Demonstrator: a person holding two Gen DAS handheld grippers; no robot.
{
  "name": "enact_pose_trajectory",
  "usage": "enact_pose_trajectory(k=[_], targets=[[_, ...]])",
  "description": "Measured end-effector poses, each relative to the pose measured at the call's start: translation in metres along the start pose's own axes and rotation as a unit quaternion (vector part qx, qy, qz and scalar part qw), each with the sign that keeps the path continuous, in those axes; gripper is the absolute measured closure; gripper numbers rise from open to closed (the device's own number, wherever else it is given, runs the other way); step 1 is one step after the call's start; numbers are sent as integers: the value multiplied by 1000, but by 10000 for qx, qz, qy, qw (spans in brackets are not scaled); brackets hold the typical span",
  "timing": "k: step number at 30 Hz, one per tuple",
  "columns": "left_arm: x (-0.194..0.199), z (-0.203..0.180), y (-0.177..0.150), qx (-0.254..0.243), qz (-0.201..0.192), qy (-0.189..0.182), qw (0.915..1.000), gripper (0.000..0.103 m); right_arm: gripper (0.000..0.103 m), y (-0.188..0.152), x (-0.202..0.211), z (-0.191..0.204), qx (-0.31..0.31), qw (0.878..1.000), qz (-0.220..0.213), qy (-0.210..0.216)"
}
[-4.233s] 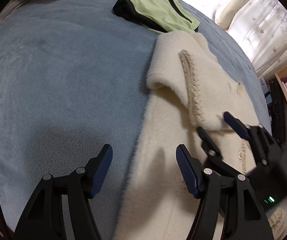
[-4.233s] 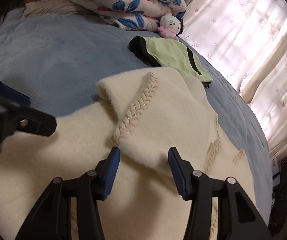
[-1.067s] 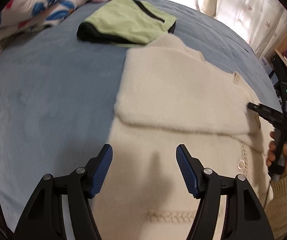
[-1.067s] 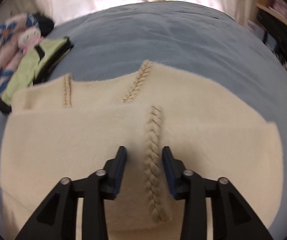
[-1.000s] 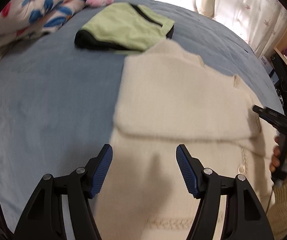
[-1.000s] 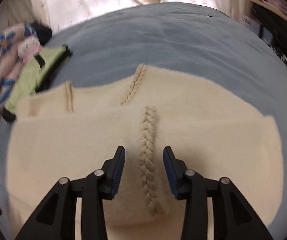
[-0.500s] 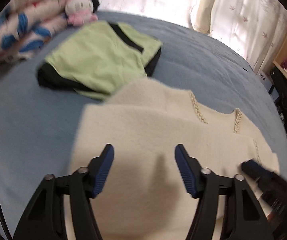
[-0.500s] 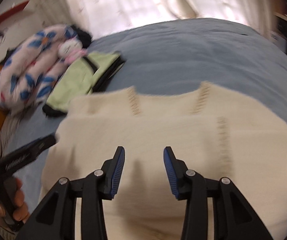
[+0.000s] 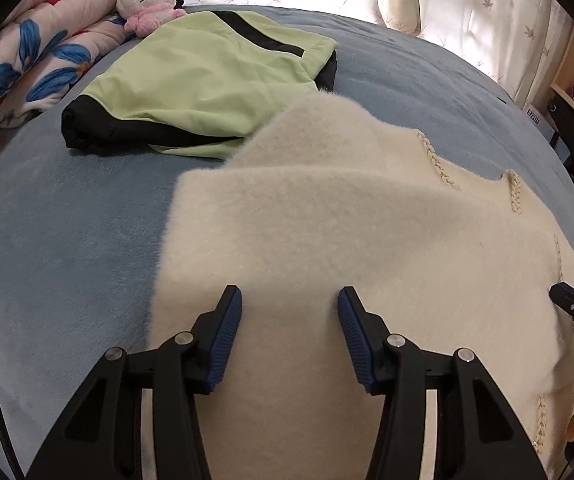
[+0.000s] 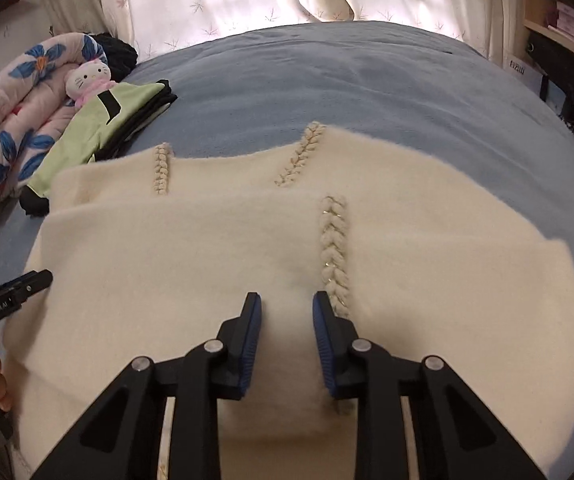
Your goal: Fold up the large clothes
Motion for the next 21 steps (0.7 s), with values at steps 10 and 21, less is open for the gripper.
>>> enact_pose_trajectory(k=[10, 21], targets=[[51, -8, -2, -79, -93, -25, 9999, 53, 72, -6, 30, 2, -427, 9990, 94, 22], [125, -26, -12, -279, -288, -118, 9991, 53, 71, -10, 106, -2, -581, 9980, -253, 62]])
Point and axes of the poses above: each gripper's, at about its wrist camera, not at the fingertips, and x roughly against the way its jaws point, z to its left, y to its top, the point moved 2 cm from there along -x, roughly the way its jaws point, and after that the axes turned 6 degrees about -z, right-handed, at the moved point
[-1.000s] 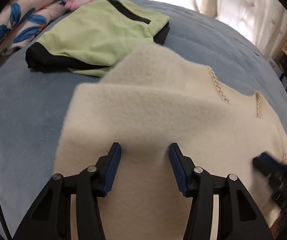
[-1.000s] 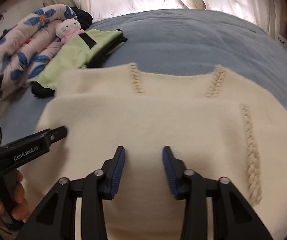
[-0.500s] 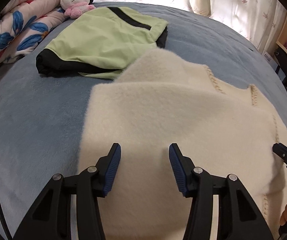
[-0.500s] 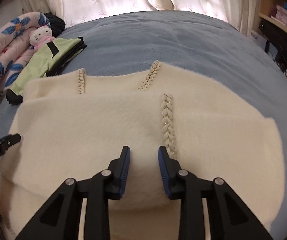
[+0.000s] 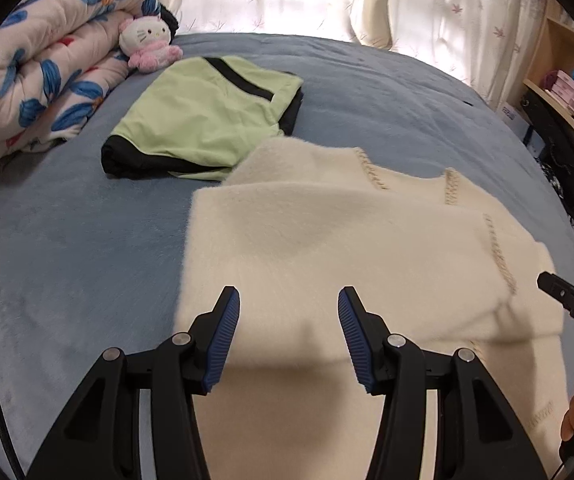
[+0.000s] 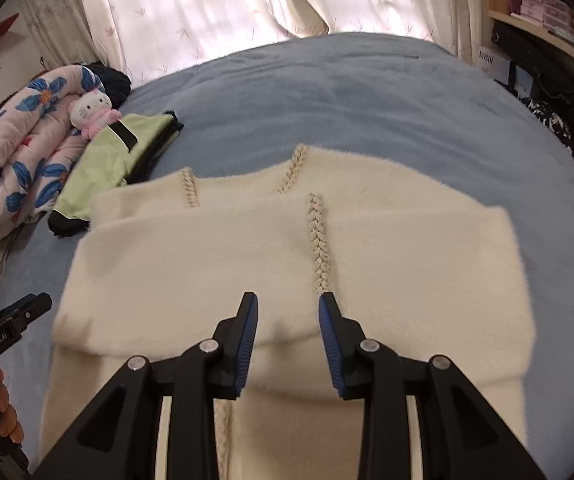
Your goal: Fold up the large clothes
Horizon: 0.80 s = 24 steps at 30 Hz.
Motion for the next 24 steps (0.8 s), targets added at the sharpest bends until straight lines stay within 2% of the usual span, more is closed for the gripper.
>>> enact_pose_trajectory(k=[3, 5, 8, 15, 19, 24], targets=[[27, -6, -3, -107, -122, -15, 9999, 49, 68, 1, 28, 3, 37, 9998, -189, 13], [46, -10, -4, -188, -240, 9, 9995, 44, 59, 1, 45, 4, 69, 9995, -313, 11], [72, -14, -6, -278, -409, 58, 9988, 43, 54, 1, 71, 6, 104, 9986, -526, -12], [127, -19, -13, -329, -670, 66, 9972, 41, 53, -7, 122, 6, 112, 9968, -795, -44], [155, -22, -22, -374, -813, 116, 9959, 33, 53, -17, 149, 4, 139, 9956, -923, -47], [191, -18, -40, -392, -973, 113, 9944, 33, 52, -35, 184, -1, 270, 9929, -1150, -106]])
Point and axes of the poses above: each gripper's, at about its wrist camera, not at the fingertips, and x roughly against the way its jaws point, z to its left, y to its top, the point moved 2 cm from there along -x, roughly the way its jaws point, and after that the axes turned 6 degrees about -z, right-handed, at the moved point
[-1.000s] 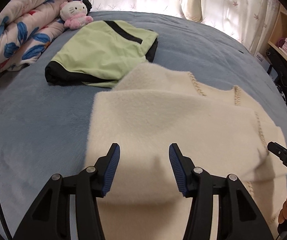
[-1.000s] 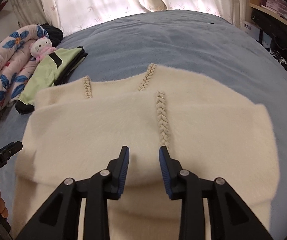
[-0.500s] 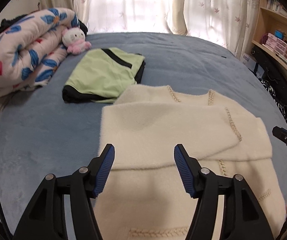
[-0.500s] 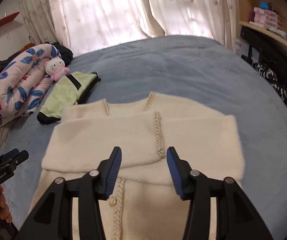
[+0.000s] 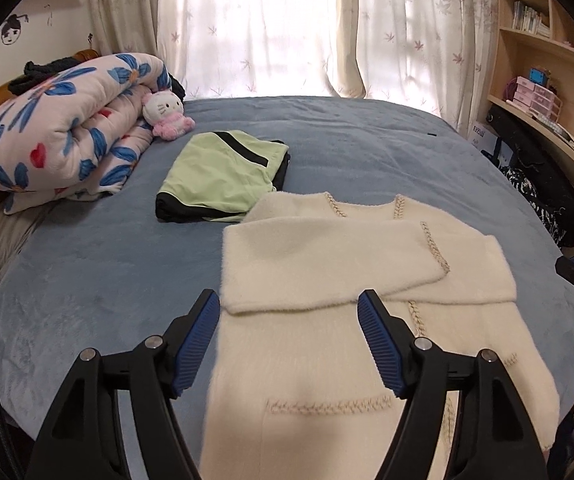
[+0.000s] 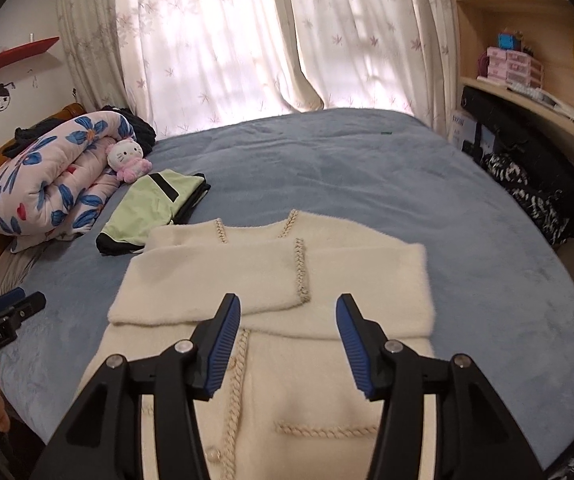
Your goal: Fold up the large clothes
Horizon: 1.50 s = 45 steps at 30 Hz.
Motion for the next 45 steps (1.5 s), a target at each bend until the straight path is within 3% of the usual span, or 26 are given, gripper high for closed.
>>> enact_pose_trajectory(k=[12, 20, 25, 28, 35, 41, 45], targets=[[49, 12, -51, -22, -147, 29, 9999, 29, 45, -62, 61, -12, 149, 9992, -322, -202], [62, 18, -91, -112, -329, -142, 9993, 29, 43, -105, 80, -32, 424, 9986, -166, -273], [44, 47, -129, 179, 371, -275, 9988, 29, 43, -128, 84, -57, 344, 9993, 139, -67], [34, 59, -154, 81, 679, -256, 9973, 29, 43, -142, 81, -75, 255, 9991, 328, -48], [5, 97, -213, 351, 1482, -513, 9870, 29, 43, -181, 68, -125, 53, 9967, 804, -128], [-2, 118, -243, 774, 1669, -907, 9787, 29, 43, -221, 58, -159, -283, 9912, 1285, -147], [1, 124, -252, 887, 1719, -1205, 9737, 29, 43, -235, 60, -167, -436, 9902, 1323, -1]])
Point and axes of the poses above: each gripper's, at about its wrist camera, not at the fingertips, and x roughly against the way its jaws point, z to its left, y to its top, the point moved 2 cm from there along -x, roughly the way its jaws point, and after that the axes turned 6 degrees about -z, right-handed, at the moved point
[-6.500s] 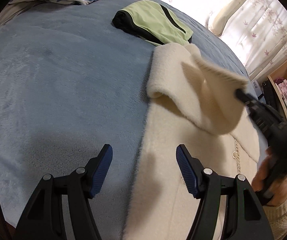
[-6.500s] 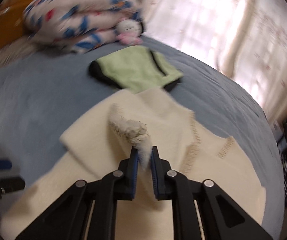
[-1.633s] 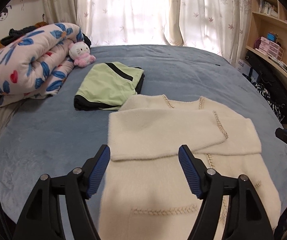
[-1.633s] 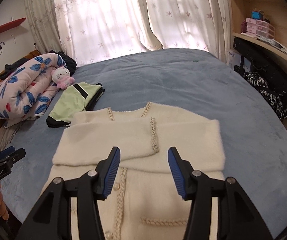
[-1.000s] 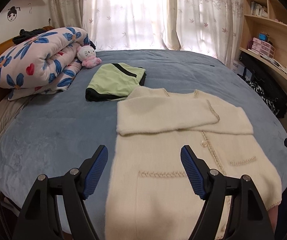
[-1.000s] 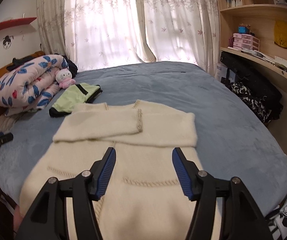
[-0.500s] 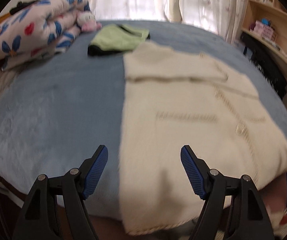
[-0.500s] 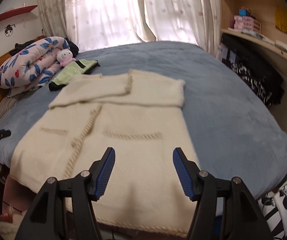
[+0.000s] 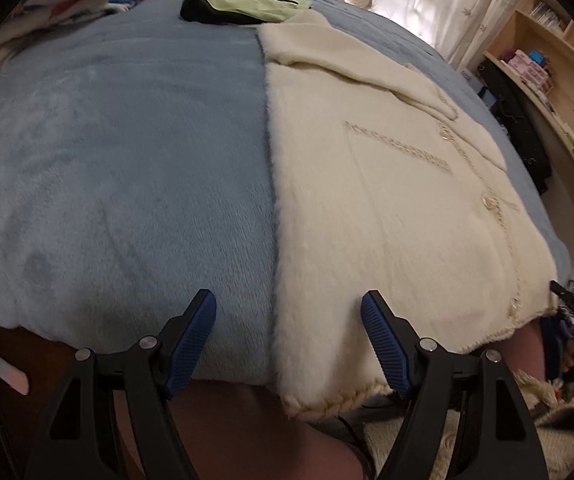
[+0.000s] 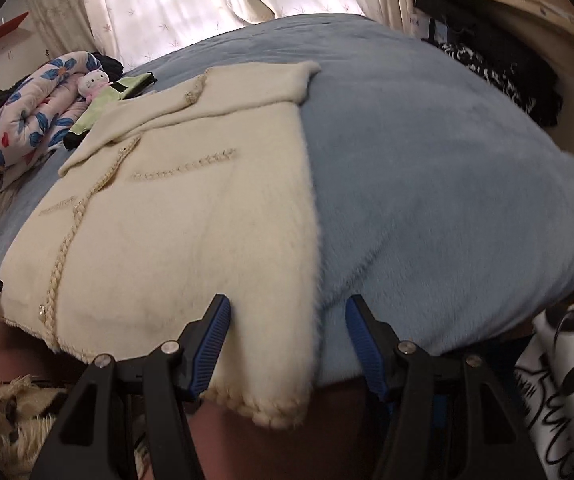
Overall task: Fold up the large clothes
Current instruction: 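Grasp the cardigan hem with both tools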
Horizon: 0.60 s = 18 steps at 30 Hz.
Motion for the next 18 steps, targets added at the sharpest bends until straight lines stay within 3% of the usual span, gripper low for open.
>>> enact_pose_trajectory(k=[3, 5, 6, 16, 18], targets=[[0, 1, -8, 69, 146, -299, 9994, 29, 43, -3, -1, 1, -42, 9997, 64, 232], [-2, -2, -12, 40, 211, -419, 9989, 29, 54, -7, -3, 6, 5, 9986, 193, 500], [-3, -4, -15, 11, 243, -475, 9986, 29, 54, -9, -4, 10, 59, 9981, 234, 563], [-17, -7, -17, 41, 390, -563, 9976, 30, 56, -12, -15, 16, 84, 9977, 280, 619], [-18, -10, -15, 114, 432, -516, 9977, 30, 61, -13, -16, 19, 124, 9979, 277, 565]])
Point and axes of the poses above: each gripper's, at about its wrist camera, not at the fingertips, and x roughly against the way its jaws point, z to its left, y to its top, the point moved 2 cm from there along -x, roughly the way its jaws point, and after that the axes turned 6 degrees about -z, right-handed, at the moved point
